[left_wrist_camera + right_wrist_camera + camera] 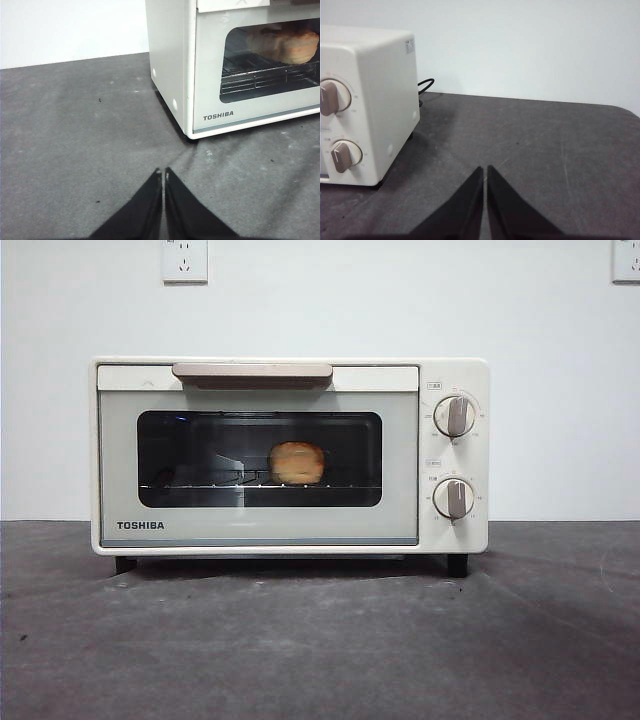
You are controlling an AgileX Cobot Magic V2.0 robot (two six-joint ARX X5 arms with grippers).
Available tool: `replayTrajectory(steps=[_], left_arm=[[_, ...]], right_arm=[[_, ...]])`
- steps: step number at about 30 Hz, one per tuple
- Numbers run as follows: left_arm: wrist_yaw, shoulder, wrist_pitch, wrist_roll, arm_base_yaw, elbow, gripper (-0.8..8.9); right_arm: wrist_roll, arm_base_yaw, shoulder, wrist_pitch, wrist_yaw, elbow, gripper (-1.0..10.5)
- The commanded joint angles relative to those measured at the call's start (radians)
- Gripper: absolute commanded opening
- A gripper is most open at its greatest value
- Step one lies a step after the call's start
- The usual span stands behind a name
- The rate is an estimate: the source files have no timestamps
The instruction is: The left arm flap open the oven, the right arm pick bread and place it into oven, the left arm flap close the oven
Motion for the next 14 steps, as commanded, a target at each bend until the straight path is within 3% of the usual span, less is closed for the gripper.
replayTrajectory(steps=[1, 14], left_arm=[[-0.004, -0.002, -0.009, 0.002, 0.002, -0.018, 0.16], [-0.004, -0.002, -0.009, 0.002, 0.002, -0.018, 0.16]], right_arm=[[0.018, 0.000, -0.003, 0.001, 0.000, -0.005, 0.1], [0.070, 0.000, -0.003, -0.066, 0.000, -0.057, 0.1]])
